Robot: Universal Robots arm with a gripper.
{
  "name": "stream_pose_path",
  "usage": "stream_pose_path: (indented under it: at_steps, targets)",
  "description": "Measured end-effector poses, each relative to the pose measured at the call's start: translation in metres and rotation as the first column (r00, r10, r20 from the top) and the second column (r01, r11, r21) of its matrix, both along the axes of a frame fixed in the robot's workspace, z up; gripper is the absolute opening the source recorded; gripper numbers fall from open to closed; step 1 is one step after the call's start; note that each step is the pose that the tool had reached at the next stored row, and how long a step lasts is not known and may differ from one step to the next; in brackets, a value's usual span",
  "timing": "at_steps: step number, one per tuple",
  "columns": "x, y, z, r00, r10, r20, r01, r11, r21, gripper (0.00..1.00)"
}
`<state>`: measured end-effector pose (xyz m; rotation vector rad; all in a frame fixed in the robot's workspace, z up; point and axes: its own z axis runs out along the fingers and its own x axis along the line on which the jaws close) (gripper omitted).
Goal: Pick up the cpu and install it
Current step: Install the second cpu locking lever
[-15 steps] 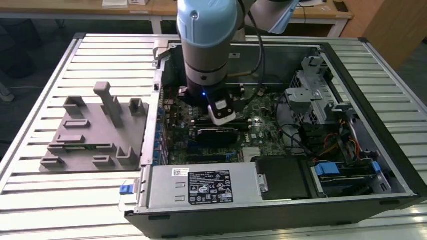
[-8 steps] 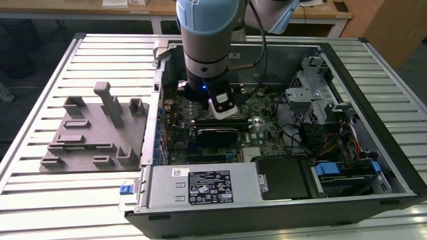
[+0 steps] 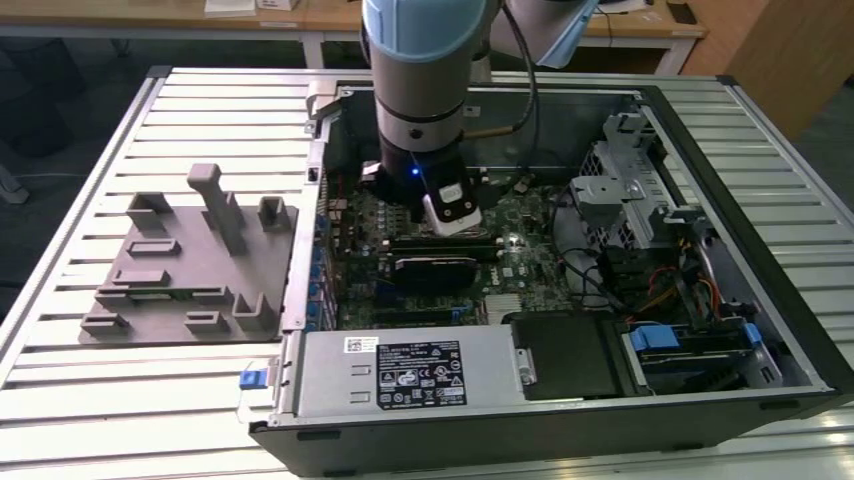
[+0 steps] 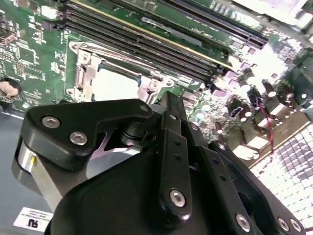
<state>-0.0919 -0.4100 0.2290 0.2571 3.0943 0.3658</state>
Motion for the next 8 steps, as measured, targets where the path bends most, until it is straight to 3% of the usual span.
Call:
stream_pose_path:
  at_steps: [5, 8]
  targets:
    - [0.002, 0.0102, 0.0, 1.0, -0.001, 0.0, 0.001, 0.9999, -0.0173, 0.11]
    - [0.005, 0.0139, 0.0, 1.0, -0.003, 0.0, 0.003, 0.9996, -0.0282, 0.11]
